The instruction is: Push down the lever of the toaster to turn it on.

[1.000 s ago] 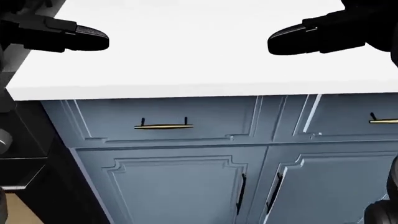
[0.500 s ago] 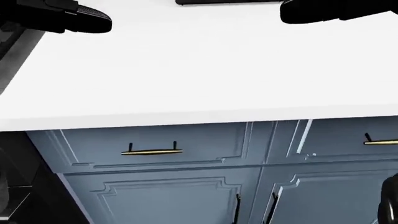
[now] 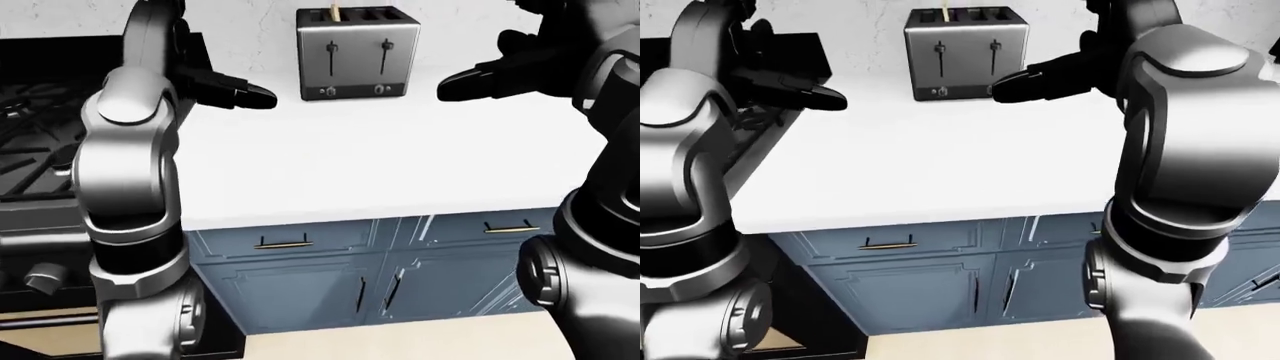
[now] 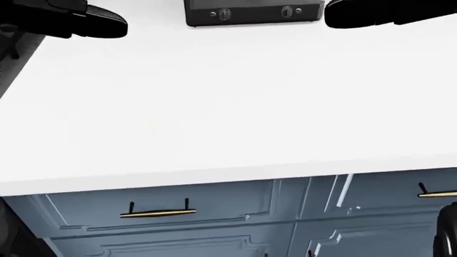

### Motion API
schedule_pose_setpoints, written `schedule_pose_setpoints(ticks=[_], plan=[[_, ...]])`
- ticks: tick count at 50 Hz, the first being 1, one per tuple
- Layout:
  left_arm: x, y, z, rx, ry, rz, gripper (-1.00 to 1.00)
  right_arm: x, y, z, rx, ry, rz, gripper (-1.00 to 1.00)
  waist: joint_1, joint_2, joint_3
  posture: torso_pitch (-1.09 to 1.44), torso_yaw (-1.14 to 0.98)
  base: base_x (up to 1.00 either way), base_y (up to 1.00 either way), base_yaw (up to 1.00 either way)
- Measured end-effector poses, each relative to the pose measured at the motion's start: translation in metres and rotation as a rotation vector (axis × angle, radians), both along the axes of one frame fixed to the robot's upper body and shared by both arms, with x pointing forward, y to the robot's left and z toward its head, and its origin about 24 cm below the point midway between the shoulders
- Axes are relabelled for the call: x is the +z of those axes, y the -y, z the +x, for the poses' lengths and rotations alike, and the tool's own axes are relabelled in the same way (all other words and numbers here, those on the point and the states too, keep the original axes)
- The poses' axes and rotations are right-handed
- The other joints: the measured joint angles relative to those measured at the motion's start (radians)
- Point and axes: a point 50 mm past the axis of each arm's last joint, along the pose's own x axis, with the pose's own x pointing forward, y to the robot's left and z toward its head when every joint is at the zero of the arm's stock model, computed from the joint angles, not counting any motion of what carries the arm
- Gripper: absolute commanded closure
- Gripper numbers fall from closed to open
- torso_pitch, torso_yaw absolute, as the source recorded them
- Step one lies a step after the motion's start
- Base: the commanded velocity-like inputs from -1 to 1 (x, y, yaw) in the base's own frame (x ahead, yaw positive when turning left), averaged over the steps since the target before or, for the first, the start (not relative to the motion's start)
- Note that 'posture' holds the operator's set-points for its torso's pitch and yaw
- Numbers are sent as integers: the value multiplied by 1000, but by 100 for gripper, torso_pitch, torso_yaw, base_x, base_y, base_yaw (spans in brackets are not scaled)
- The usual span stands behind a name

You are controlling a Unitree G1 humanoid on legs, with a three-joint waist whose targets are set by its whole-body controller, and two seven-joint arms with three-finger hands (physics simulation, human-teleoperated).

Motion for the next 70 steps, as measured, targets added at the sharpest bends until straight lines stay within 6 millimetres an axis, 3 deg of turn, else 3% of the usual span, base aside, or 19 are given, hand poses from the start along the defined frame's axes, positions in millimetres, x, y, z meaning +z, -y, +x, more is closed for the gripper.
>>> schedule_pose_setpoints(ticks=[5, 6, 8, 11, 16, 18, 20, 21, 23, 25, 28, 31, 34, 37, 40, 43, 48, 52, 70], plan=[[3, -1, -2, 6, 17, 1, -100, 2, -1, 0, 4, 3, 0, -100, -13, 72, -15, 0, 0, 40, 0, 0], [2, -4, -2, 15, 11, -1, -100, 0, -4, 1, 15, -6, -3, -100, -7, 60, -9, 0, 0, 40, 0, 0], [-3, -8, 0, 33, -18, -11, -100, -5, -8, 4, 37, -35, -13, -100, 0, 63, 3, 0, 0, 40, 0, 0], [-4, -9, 0, 42, -27, -14, -100, -4, -8, 4, 47, -40, -12, -100, 6, 50, -8, 0, 0, 39, 0, 0], [6, -7, -3, 31, 12, -4, -100, 6, -7, 0, 31, 7, -15, -100, 23, -4, -16, 0, 0, 39, 0, 0], [12, -7, -5, 30, 27, -5, -100, 10, -8, -1, 32, 17, -23, -100, 26, -39, -23, 0, 0, 39, 0, 0], [9, -4, -5, 18, 21, -5, -100, 8, -5, -1, 23, 6, -20, -100, 14, -31, -2, 0, 0, 39, 0, 0], [6, -2, -4, 6, 4, -3, -100, 5, -3, 0, 12, -9, -14, -100, 9, -40, 7, 0, 0, 39, 0, 0], [3, 1, -1, -10, -24, -1, -100, 4, 0, 1, 0, -19, -9, -100, 3, -47, 5, 0, 0, 39, 0, 0], [4, 0, -1, -11, -31, -4, -100, 6, -1, 0, 2, -7, -10, -100, 2, -36, -3, 0, 0, 20, 0, 0], [16, -4, -9, 5, 30, -5, -100, 14, -3, -6, 13, 48, -18, -100, 1, -30, 12, 0, 0, 0, 0, 0], [19, -6, -8, 14, 40, -20, -100, 14, -1, -6, 7, 41, -12, -100, 3, 9, 6, 0, 0, 0, 0, 0], [9, -12, -3, 46, -6, -25, -100, 5, -4, -1, 23, -2, -17, -100, 4, -9, 26, 0, 0, 0, 0, 0], [-2, -14, 0, 54, -63, -28, -100, 4, -8, 1, 44, -17, -18, -100, 6, -1, 33, 0, 0, 0, 0, 0], [0, -10, -8, 16, -39, 3, -100, 8, -9, -2, 52, 9, -21, -100, 11, 0, 25, 0, 0, 0, 0, 0], [11, -2, -14, -30, 12, 14, -100, 10, -7, -4, 39, 22, -17, -100, 18, -16, 9, 0, 0, 0, 0, 0], [7, 3, -12, -54, -4, 26, -100, 6, 0, -3, 9, 9, -10, -100, 7, 7, 12, 0, 0, 0, 0, 0], [7, 0, -12, -43, -14, 21, -100, 10, 1, -5, 4, 27, -10, -100, 4, 7, 8, -2, 0, 0, 0, 0], [8, -4, -12, -13, -16, 13, -100, 11, -4, -5, 25, 23, -22, -100, 8, -10, -86, -19, 0, 0, 0, 0]])
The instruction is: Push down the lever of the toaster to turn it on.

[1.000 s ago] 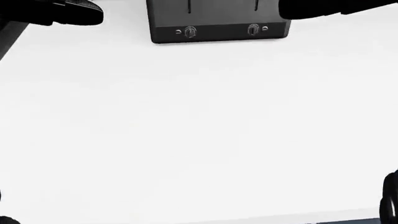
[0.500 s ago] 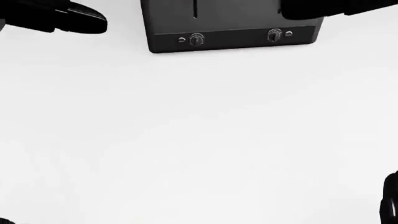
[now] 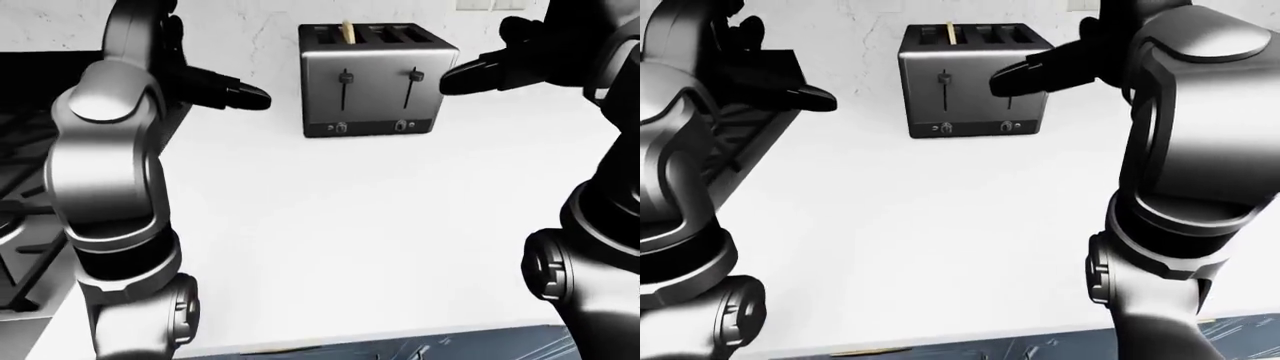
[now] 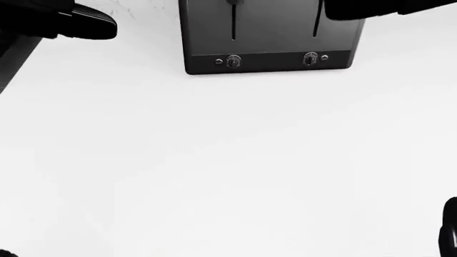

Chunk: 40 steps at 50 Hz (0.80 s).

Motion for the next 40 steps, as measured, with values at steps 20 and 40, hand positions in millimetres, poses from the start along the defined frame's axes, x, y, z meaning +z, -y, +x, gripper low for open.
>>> schedule_pose_setpoints(ticks=[20, 40], plan=[[3, 4, -1, -2, 9, 7, -100, -13, -18, 25, 52, -64, 26, -100, 5, 11, -138, -39, 0, 0, 0, 0], [7, 2, 0, 27, 34, -11, -100, -23, -62, 68, 145, -103, 18, -100, 7, 11, -262, -45, 0, 0, 0, 0]])
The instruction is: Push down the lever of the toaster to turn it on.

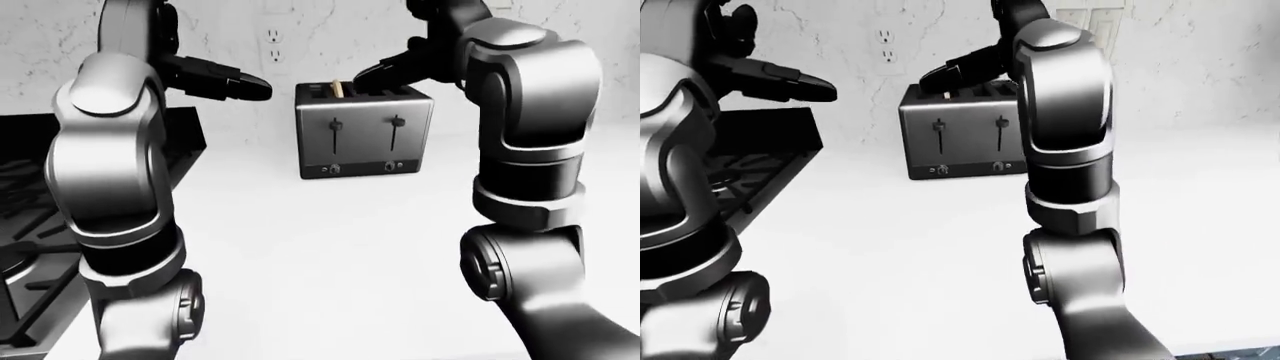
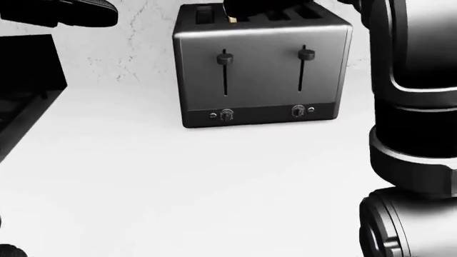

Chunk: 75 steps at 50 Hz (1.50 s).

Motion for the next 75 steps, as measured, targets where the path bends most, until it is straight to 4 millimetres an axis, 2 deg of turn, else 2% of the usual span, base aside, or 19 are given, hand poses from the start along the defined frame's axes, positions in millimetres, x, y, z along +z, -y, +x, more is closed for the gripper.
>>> schedule_pose_setpoints(ticks=[8, 16, 32, 37, 52, 75], plan=[[5, -6, -1, 19, 3, -22, -100, -19, -23, 20, 50, -36, -10, -100, 5, 3, -1, -45, 0, 0, 0, 0], [6, -7, 1, 22, -7, -26, -100, -26, -41, 24, 97, -27, -18, -100, 9, 2, -4, -45, 0, 0, 0, 0], [4, -7, -1, 13, -13, -47, -100, -58, -41, 33, 93, -84, -5, -100, 12, 4, -5, -45, 0, 0, 0, 0], [5, -5, -2, 8, -8, -47, -100, -73, -49, 38, 108, -115, -9, -100, 10, 7, -7, -45, 0, 0, 0, 0], [0, -5, 0, 7, -23, -54, -100, -92, -73, 46, 168, -141, -12, -100, 9, 9, -10, -45, 0, 0, 0, 0], [-1, -8, 0, 9, -24, -64, -100, -132, -84, 57, 184, -199, -18, -100, 8, 17, -14, -45, 0, 0, 0, 0]])
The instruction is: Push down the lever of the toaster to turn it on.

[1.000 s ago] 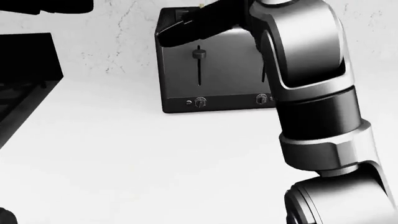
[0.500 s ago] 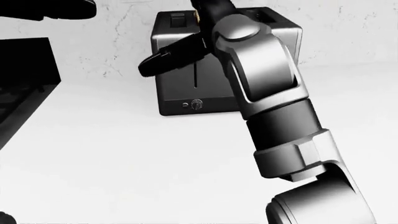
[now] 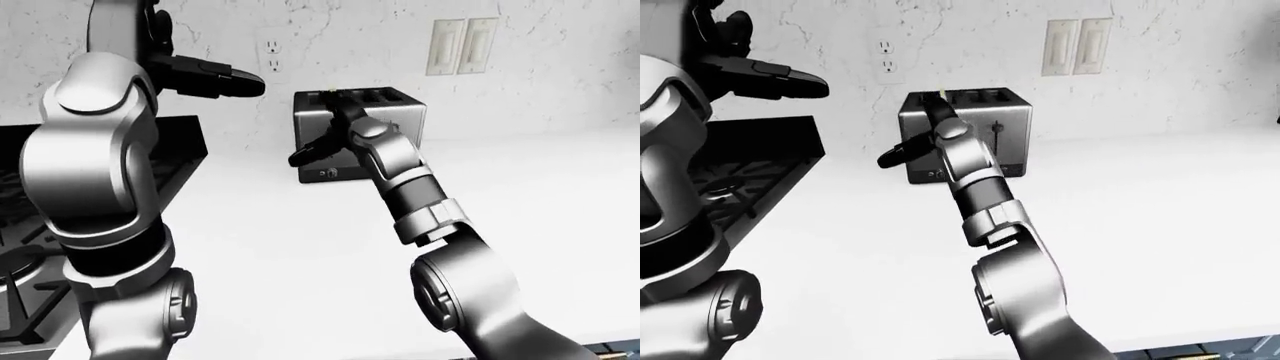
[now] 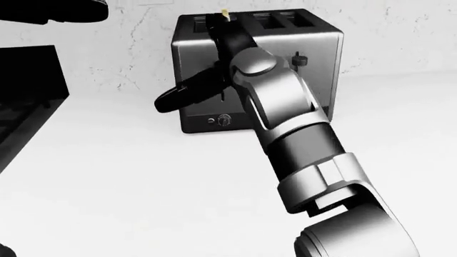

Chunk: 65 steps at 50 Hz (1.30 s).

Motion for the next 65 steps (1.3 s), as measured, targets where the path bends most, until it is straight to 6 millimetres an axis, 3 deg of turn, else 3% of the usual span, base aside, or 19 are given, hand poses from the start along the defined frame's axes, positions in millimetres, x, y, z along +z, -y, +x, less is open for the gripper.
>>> schedule_pose_setpoints(ticks=[15, 37, 51, 65], plan=[[-1, -1, -1, -4, 1, -3, -100, -14, -10, 3, 20, 20, 1, -100, -5, 4, -10, -45, 0, 0, 0, 0], [1, 0, -3, -4, 5, -5, -100, -65, -11, -4, 32, -52, 9, -100, -8, 6, -15, -45, 0, 0, 0, 0], [2, 0, -4, -4, 13, -7, -100, -80, -9, -7, 27, -14, 28, -100, -7, 6, -27, -45, 0, 0, 0, 0], [-1, -2, -3, -1, 3, -5, -100, -82, -10, -8, 30, -18, 30, -100, -8, 5, -28, -45, 0, 0, 0, 0]])
